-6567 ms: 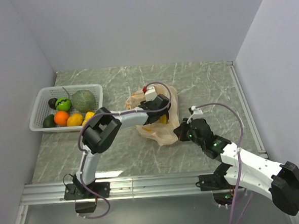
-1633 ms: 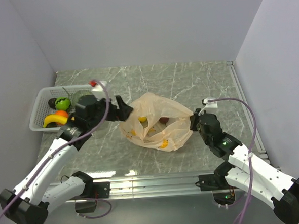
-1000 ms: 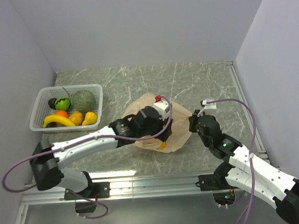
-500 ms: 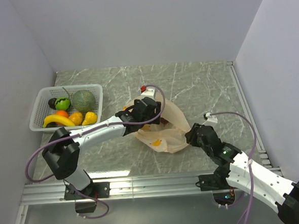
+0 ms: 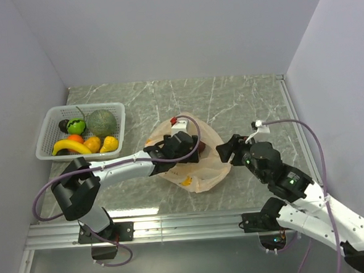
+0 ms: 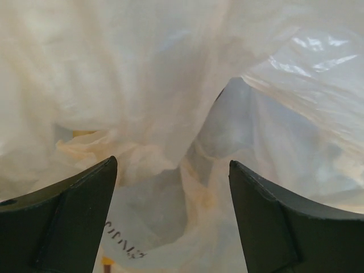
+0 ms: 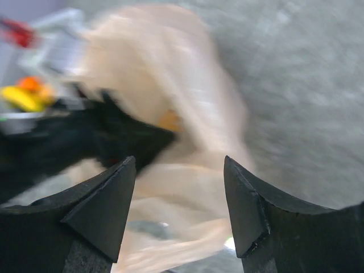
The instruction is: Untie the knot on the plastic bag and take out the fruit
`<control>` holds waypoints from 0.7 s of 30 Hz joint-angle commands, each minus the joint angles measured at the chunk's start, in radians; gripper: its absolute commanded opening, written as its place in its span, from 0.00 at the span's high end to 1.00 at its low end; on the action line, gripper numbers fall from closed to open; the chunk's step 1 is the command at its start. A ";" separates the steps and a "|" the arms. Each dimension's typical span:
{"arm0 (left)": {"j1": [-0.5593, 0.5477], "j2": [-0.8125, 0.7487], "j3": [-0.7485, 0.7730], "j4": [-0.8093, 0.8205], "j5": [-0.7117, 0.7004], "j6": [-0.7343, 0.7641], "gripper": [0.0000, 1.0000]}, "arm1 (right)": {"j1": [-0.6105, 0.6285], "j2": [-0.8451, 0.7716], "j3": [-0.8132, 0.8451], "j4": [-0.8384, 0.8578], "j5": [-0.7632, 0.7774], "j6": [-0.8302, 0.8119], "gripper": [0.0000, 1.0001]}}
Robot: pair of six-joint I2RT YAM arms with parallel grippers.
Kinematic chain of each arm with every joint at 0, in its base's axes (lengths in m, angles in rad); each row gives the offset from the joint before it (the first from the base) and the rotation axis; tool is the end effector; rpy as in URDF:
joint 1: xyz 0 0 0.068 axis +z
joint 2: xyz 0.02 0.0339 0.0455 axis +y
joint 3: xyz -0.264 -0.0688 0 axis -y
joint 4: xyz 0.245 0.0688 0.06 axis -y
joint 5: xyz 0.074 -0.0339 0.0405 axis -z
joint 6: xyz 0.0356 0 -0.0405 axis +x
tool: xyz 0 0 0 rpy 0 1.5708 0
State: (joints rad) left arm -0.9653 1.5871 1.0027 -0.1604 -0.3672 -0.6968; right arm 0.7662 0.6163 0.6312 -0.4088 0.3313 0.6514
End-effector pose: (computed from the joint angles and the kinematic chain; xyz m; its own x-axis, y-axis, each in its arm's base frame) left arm 0.2044 -0.2728 0.2197 -0.6920 -0.0528 -0.7200 0.2257 0.9315 -0.2852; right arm 0.1147 0.0943 0.2884 -0.4862 0.3278 -0.8100 -0.1817 0.8688 0.4606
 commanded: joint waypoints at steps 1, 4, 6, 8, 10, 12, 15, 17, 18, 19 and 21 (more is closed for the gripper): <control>-0.004 -0.046 0.004 0.050 -0.051 -0.102 0.16 | 0.076 0.051 0.123 -0.016 0.043 -0.048 0.30; -0.004 -0.036 0.011 0.042 -0.070 -0.167 0.19 | 0.113 0.085 0.173 -0.004 0.042 -0.065 0.30; -0.004 -0.029 0.005 0.064 -0.065 -0.202 0.21 | 0.116 0.097 0.153 0.063 0.006 -0.084 0.32; -0.004 -0.021 0.002 0.077 -0.068 -0.227 0.22 | 0.116 0.126 0.122 0.150 -0.078 -0.085 0.35; -0.003 -0.019 0.005 0.071 -0.110 -0.237 0.23 | 0.116 0.164 0.036 0.229 -0.145 -0.081 0.37; 0.003 -0.019 -0.001 0.073 -0.133 -0.247 0.25 | 0.116 0.200 -0.061 0.333 -0.188 -0.079 0.40; 0.031 -0.021 -0.016 0.090 -0.136 -0.259 0.26 | 0.102 0.279 -0.175 0.407 -0.204 -0.032 0.44; 0.056 -0.015 -0.027 0.101 -0.137 -0.267 0.26 | 0.088 0.333 -0.221 0.407 -0.184 -0.004 0.45; 0.063 -0.012 -0.033 0.107 -0.134 -0.270 0.26 | 0.081 0.348 -0.247 0.407 -0.184 0.004 0.46; 0.083 -0.009 -0.036 0.117 -0.136 -0.271 0.25 | 0.071 0.373 -0.255 0.403 -0.181 0.014 0.47; 0.105 -0.001 -0.047 0.130 -0.133 -0.282 0.25 | 0.058 0.381 -0.271 0.352 -0.157 0.030 0.49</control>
State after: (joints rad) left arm -0.8921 1.5822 0.9718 -0.0856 -0.4702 -0.9474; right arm 0.8463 0.9951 0.3607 -0.0925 0.1490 0.6395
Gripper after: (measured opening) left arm 0.748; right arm 0.521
